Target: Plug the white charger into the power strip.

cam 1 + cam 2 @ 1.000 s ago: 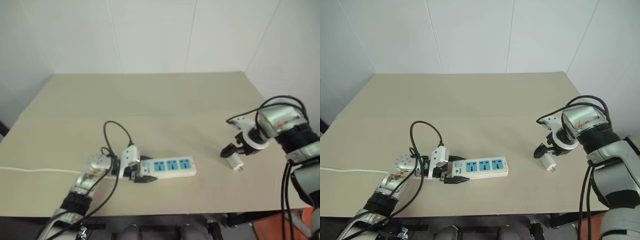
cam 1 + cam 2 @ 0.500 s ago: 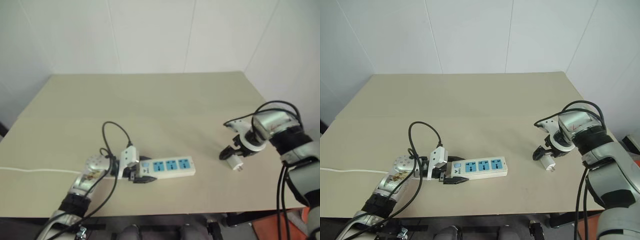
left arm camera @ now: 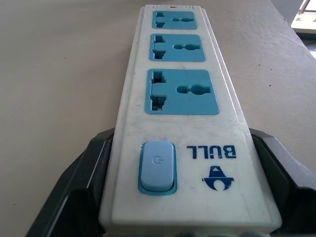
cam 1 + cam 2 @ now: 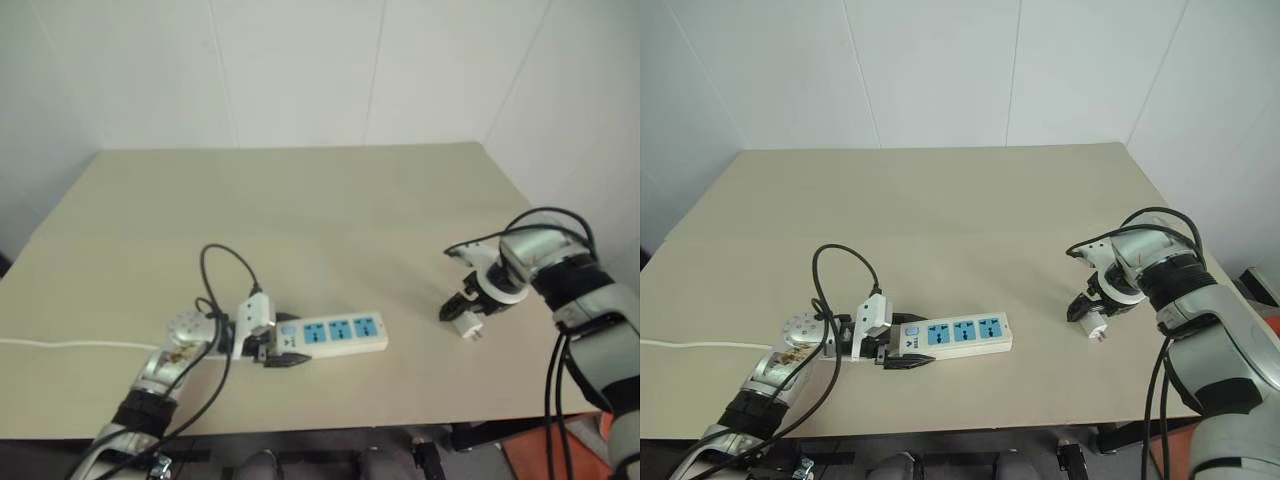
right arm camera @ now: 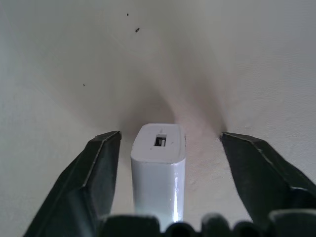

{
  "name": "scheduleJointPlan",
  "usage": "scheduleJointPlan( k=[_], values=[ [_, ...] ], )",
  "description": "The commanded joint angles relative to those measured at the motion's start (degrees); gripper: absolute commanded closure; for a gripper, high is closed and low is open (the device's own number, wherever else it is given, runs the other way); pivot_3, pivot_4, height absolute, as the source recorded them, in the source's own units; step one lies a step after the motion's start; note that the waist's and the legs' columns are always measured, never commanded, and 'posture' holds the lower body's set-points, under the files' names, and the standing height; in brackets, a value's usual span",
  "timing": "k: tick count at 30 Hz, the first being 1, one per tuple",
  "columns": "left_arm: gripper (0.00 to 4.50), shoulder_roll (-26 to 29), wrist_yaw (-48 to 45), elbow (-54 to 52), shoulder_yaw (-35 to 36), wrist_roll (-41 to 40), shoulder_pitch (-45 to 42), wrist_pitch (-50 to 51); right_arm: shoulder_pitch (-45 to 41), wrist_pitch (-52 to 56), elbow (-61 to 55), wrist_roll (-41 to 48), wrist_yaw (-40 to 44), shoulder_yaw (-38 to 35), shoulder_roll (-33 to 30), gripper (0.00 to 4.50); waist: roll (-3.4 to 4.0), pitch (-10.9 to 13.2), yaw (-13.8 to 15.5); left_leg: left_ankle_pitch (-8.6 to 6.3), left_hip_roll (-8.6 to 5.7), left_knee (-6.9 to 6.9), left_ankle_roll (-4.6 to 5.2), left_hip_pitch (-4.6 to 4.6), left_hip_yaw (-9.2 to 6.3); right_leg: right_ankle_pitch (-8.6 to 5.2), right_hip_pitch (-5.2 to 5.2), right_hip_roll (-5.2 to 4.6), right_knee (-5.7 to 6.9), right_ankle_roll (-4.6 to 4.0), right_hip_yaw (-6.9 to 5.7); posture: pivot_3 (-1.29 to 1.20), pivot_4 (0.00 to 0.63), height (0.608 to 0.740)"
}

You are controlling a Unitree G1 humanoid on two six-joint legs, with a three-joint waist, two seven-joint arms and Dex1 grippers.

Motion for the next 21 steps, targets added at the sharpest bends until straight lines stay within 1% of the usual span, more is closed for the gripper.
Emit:
scheduleJointPlan(
  k=[1, 4, 5, 8, 11, 12, 15, 16, 19, 21],
  values=[
    [1.18, 1.26, 0.14, -0.35, 0.43, 0.36, 0.4, 0.59, 0.15, -0.54, -0.77, -0.72, 1.17, 0.14, -0.11, 2.0, 0.0, 0.0, -0.05, 0.0, 0.0, 0.0, 0.0, 0.0, 0.0, 0.0, 0.0, 0.0, 0.0, 0.0, 0.0, 0.0, 0.15, 0.74],
    [1.18, 1.43, 0.13, -0.09, 0.53, 0.32, 0.15, 0.51, 0.32, -0.29, -1.52, -0.9, 1.74, 0.13, -0.15, 3.09, 0.0, 0.0, -0.06, 0.0, 0.0, 0.0, 0.0, 0.0, -0.01, 0.0, 0.0, 0.0, 0.0, 0.0, 0.0, 0.0, 0.15, 0.74],
    [1.18, 1.48, 0.13, 0.01, 0.56, 0.33, 0.07, 0.49, 0.46, -0.15, -2.16, -0.83, 1.99, 0.12, -0.27, 3.38, 0.0, 0.0, -0.07, 0.0, 0.0, 0.0, 0.0, 0.0, -0.01, 0.0, 0.0, 0.0, 0.0, 0.0, 0.0, 0.0, 0.15, 0.74],
    [1.18, 1.63, 0.13, 0.19, 0.6, 0.33, 0.0, 0.39, 0.93, 0.5, -3.82, -0.81, 2.0, -0.58, -0.38, 3.39, 0.0, 0.0, -0.13, 0.0, 0.0, 0.0, 0.0, 0.0, -0.01, 0.0, 0.0, 0.01, 0.01, 0.0, 0.0, 0.0, 0.15, 0.74],
    [1.18, 1.78, 0.02, 0.52, 0.57, 0.37, -0.02, 0.21, 1.65, 0.27, -5.66, -0.93, 0.49, -3.72, -0.56, 3.39, 0.0, 0.0, -0.13, 0.0, 0.0, 0.0, 0.0, 0.01, -0.02, 0.0, 0.0, 0.02, 0.01, 0.0, 0.0, 0.0, 0.15, 0.74],
    [1.18, 1.81, -0.07, 0.72, 0.56, 0.38, -0.07, 0.13, 1.78, -0.4, -6.34, -0.81, -0.17, -5.85, -0.59, 3.39, 0.0, 0.0, -0.14, 0.0, 0.01, 0.0, 0.0, 0.01, -0.02, 0.0, 0.0, 0.02, 0.01, 0.0, 0.0, 0.0, 0.15, 0.74],
    [1.18, 1.8, -0.39, 1.72, 0.4, 0.46, -0.64, -0.08, 3.4, -7.02, -10.12, 0.09, -3.78, -17.02, 0.22, 3.39, 0.0, 0.0, -0.12, 0.0, 0.0, -0.01, 0.0, 0.0, -0.02, 0.0, -0.01, 0.02, 0.01, 0.0, 0.0, 0.0, 0.15, 0.74],
    [1.18, 1.85, -0.52, 2.12, 0.37, 0.45, -0.84, -0.22, 4.09, -8.74, -11.32, 0.29, -4.47, -19.5, 0.55, 3.39, 0.0, 0.0, -0.12, 0.0, 0.0, -0.02, 0.0, 0.0, -0.01, 0.0, -0.01, 0.02, 0.01, 0.0, 0.01, 0.0, 0.15, 0.74],
    [1.18, 1.71, -1.24, 4.78, 0.16, 0.77, -2.67, -0.98, 4.62, -11.24, -13.99, 1.92, -6.2, -27.49, 2.49, 3.39, 0.0, 0.0, -0.09, 0.0, 0.01, -0.02, 0.0, 0.02, -0.03, 0.0, 0.01, 0.04, 0.02, 0.01, 0.0, 0.0, 0.15, 0.74],
    [1.18, 1.48, -1.78, 6.92, 0.13, 0.96, -4.2, -1.71, 7.06, -15.47, -17.35, 3.29, -8.51, -33.51, 4.91, 3.39, -0.02, -0.01, -0.03, 0.0, 0.01, -0.01, 0.0, 0.04, -0.03, 0.0, 0.05, 0.04, 0.02, 0.01, 0.0, 0.0, 0.15, 0.74]
  ],
)
